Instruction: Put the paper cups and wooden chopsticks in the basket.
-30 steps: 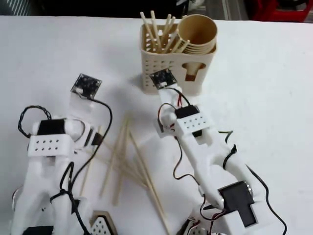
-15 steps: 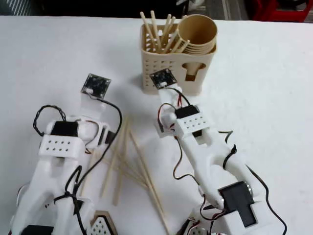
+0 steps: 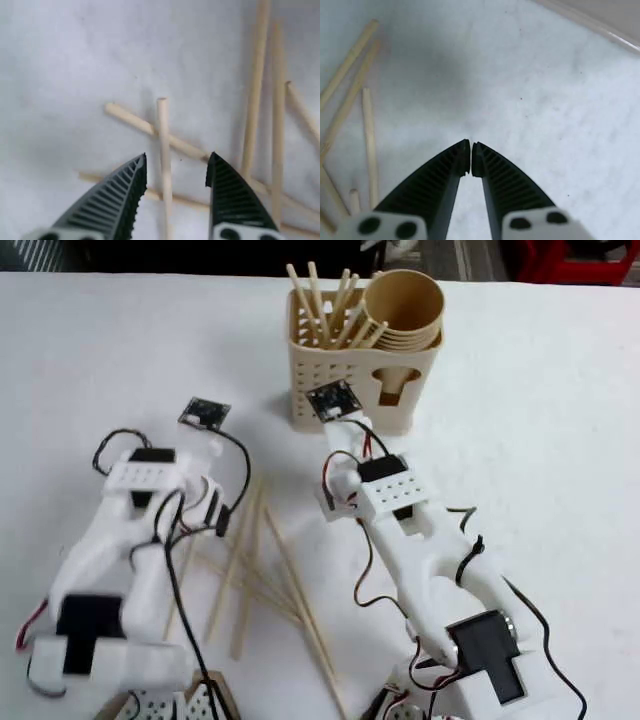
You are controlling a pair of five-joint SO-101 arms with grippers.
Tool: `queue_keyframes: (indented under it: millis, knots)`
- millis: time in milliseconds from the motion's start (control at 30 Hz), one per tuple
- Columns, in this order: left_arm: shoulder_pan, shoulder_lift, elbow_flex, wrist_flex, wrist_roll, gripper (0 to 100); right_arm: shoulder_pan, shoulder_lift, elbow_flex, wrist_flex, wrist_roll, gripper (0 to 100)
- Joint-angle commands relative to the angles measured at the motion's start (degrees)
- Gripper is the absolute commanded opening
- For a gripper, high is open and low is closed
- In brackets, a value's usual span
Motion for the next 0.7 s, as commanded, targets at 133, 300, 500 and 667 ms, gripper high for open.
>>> queue_keyframes:
  millis: [133, 300, 500, 667]
  knots:
    - [-0.75, 10.33, -12.13, 2.99, 4.48, 20, 0.22, -1.89, -0.26, -0.4, 0.26, 1.8]
    - [-0.57, 13.32, -16.0, 3.96, 7.47, 20, 0.22, -1.89, -0.26, -0.4, 0.26, 1.8]
    - [-0.48, 16.48, -20.31, 4.22, 10.9, 20, 0.22, -1.89, -0.26, -0.4, 0.26, 1.8]
    - [0.22, 18.42, -23.74, 4.22, 12.04, 16, 0.22, -1.89, -0.26, -0.4, 0.26, 1.8]
